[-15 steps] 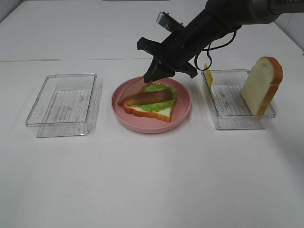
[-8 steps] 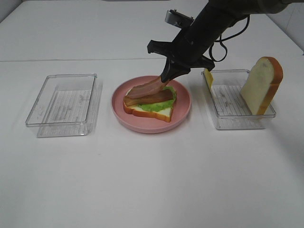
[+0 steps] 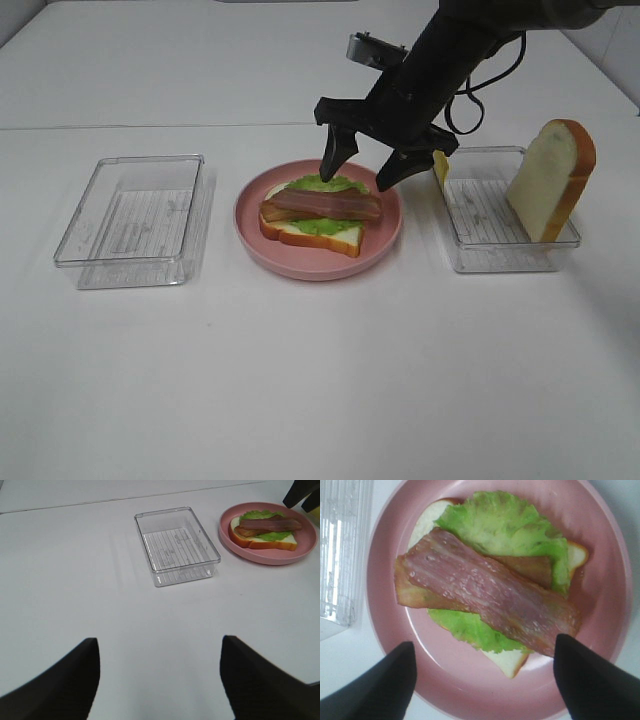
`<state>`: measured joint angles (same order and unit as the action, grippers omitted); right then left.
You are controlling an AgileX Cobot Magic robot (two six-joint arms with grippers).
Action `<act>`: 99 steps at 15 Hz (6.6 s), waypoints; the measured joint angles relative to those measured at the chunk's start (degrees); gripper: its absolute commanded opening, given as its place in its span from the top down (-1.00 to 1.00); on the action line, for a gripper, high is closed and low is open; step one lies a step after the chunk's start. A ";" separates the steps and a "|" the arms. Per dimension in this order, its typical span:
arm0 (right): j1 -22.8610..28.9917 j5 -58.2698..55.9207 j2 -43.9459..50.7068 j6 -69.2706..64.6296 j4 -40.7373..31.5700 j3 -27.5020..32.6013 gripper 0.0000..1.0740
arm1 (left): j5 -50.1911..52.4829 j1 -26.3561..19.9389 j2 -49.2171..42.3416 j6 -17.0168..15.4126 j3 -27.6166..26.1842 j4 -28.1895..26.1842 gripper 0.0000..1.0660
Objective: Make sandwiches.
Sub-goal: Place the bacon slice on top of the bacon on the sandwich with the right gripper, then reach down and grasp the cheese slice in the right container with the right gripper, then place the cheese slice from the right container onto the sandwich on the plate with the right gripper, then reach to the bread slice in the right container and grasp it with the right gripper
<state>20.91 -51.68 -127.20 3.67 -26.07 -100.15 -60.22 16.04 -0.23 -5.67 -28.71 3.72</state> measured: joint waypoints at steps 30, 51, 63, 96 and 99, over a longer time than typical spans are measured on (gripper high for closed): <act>-6.93 -6.07 -6.70 -6.59 18.56 -13.12 1.00 | 0.00 0.00 0.00 0.00 0.00 0.00 -0.24; 1.55 -9.51 4.07 3.32 -5.10 -13.29 1.00 | 0.00 0.00 0.00 0.00 0.00 0.00 -0.24; 6.07 -4.01 -5.61 1.83 -3.72 -13.29 1.00 | 0.00 0.00 0.00 0.00 0.00 0.00 -0.24; -13.58 -17.70 5.10 -6.65 23.72 -19.94 -0.46 | 0.00 0.00 0.00 0.00 0.00 0.00 -0.24; -18.11 -17.70 5.10 -6.59 23.38 -19.37 -0.46 | 0.00 0.00 0.00 0.00 0.00 0.00 -0.24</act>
<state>2.81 -69.39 -122.10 -2.92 -2.69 -119.52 -60.22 16.04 -0.23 -5.67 -28.71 3.72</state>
